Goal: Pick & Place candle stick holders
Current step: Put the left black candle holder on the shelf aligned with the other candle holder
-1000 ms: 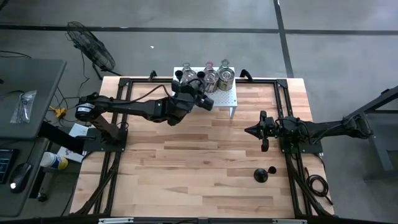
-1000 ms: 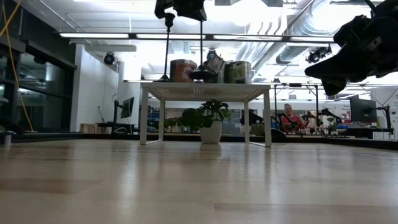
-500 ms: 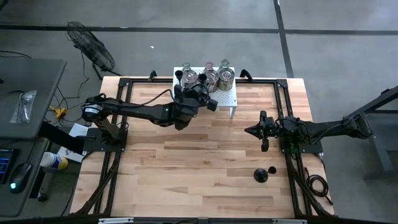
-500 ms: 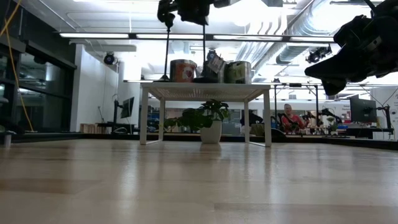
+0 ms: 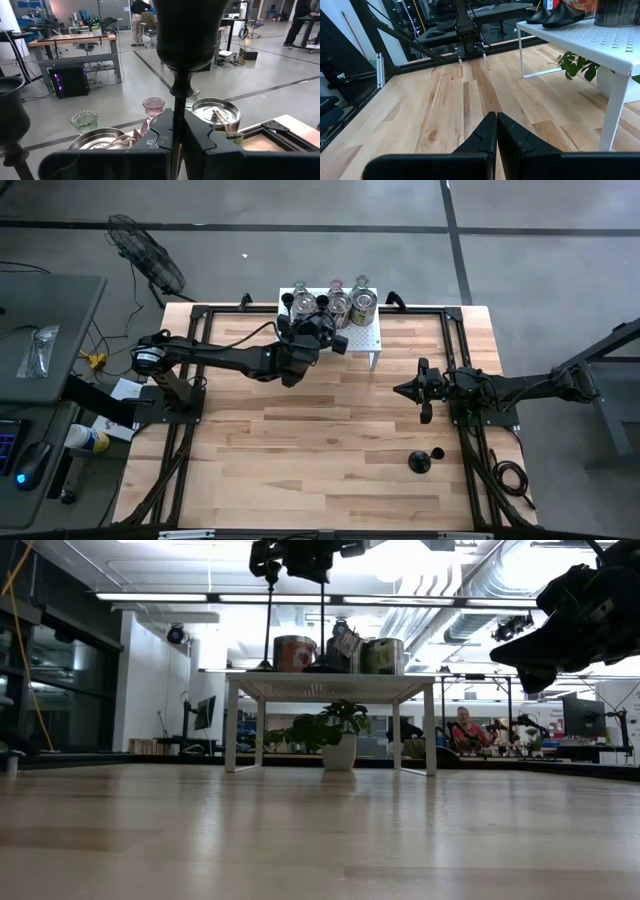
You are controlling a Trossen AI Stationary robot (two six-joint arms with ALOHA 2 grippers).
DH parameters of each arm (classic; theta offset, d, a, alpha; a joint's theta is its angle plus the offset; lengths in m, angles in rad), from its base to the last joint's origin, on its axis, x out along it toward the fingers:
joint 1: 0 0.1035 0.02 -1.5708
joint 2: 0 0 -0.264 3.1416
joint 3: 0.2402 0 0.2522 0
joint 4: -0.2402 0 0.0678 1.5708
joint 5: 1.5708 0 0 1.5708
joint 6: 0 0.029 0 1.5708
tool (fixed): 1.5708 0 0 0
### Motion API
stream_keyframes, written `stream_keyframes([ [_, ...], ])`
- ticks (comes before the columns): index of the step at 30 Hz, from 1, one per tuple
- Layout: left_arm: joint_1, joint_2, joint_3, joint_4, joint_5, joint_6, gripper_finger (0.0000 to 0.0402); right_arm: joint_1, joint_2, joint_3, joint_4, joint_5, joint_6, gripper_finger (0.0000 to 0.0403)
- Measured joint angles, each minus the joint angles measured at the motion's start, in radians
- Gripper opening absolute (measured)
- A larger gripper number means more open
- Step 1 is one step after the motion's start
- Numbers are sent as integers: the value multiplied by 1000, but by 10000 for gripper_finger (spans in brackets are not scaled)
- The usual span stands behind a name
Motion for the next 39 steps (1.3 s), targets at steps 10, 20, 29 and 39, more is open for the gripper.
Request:
stream_keyframes([
  [10, 14, 18, 0, 16, 40, 1, 7, 0, 0, 0, 0, 0, 0, 4],
  [20, 13, 16, 1, 7, 37, 11, 7, 0, 0, 0, 1, 0, 0, 4],
  [29, 26, 17, 0, -1, 95, 48, 59, 0, 0, 0, 0, 0, 0, 4],
  [39, 38, 17, 0, -1, 113, 143, 67, 0, 0, 0, 0, 0, 0, 4],
])
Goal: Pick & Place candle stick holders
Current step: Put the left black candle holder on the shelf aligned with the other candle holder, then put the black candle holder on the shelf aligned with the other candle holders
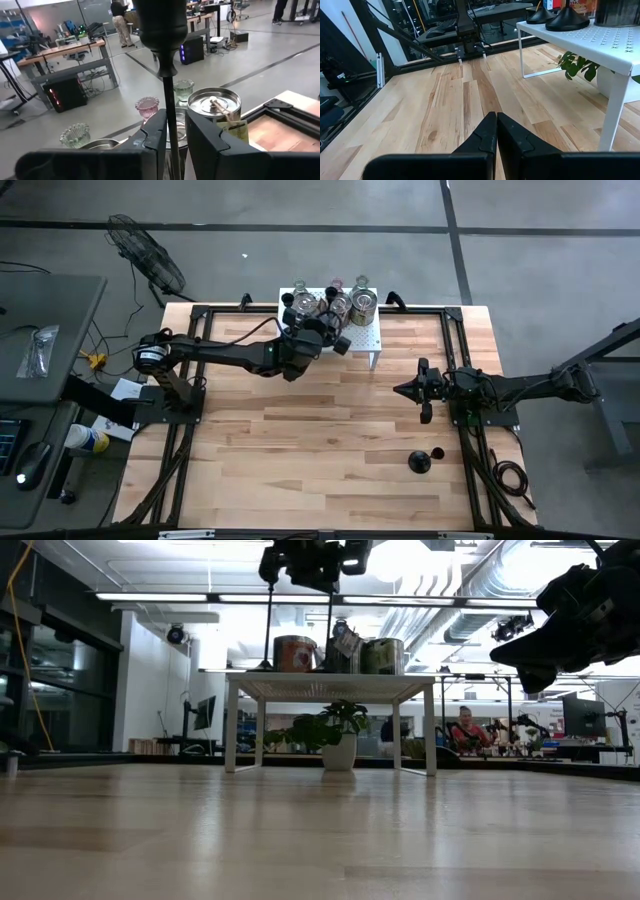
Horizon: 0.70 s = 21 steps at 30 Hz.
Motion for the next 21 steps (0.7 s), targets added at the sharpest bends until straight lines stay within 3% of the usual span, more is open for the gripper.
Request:
stream_keyframes([
  [8, -1, 0, 0, 0, 34, 93, 81, 0, 0, 0, 0, 0, 0, 4],
  [12, -1, 0, 0, 4, 26, 95, 125, 0, 0, 0, 0, 0, 0, 4],
  [21, -8, 0, 0, 9, -145, 93, 236, 0, 0, 0, 0, 0, 0, 4],
])
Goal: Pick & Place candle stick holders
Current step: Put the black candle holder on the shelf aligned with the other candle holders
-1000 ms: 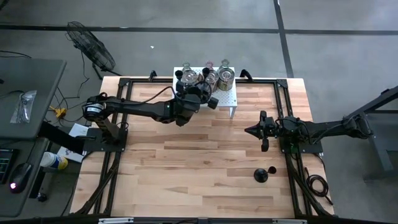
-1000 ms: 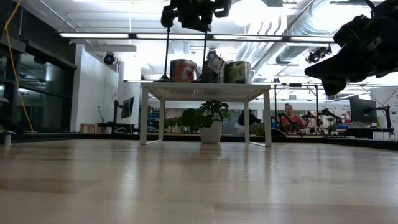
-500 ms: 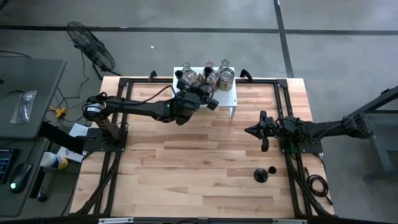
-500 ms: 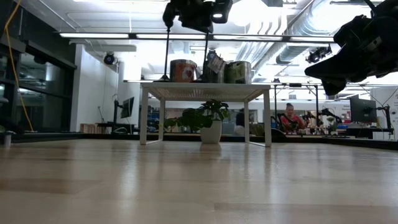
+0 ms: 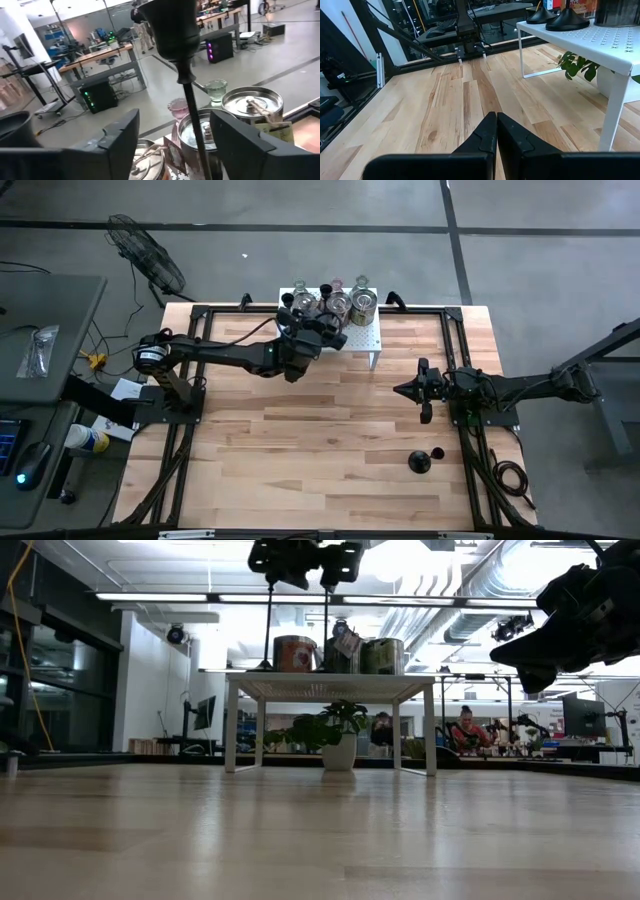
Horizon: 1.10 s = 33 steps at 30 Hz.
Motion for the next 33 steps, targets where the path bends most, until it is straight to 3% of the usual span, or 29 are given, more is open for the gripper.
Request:
stream_keyframes([
  [9, -61, 0, -1, -1, -29, 11, 265, 0, 0, 0, 0, 0, 0, 4],
  [14, -107, -5, -18, 20, 84, 120, 265, 0, 0, 0, 0, 0, 0, 4],
  [25, -138, -172, -378, 403, 477, 374, 265, 0, 0, 0, 0, 0, 0, 4],
  [33, -137, -405, -622, 403, 514, 339, 264, 0, 0, 0, 0, 0, 0, 4],
])
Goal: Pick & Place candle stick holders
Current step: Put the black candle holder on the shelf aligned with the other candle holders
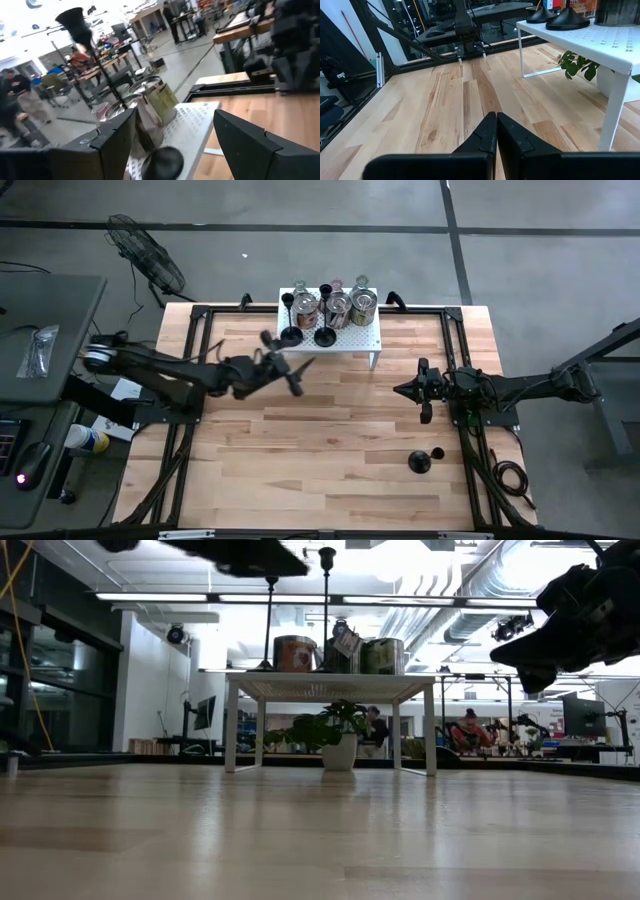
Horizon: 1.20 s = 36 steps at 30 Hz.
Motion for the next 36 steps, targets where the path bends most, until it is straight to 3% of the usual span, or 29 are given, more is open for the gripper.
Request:
stream_keyframes([
  [4, 12, -149, -141, 0, 80, -48, 264, 0, 1, 0, -1, 0, 0, 4],
  [10, 110, -344, -346, 6, 331, -209, 264, 0, 2, 0, -1, 0, 0, 4],
  [17, 214, -519, -510, 17, 574, -287, 264, 0, 2, 0, 0, 0, 0, 4],
  [26, 222, -755, -678, 17, 522, -340, 264, 0, 2, 0, 0, 0, 0, 4],
  [36, 222, -852, -752, 8, 575, -352, 264, 0, 2, 0, 0, 0, 0, 4],
])
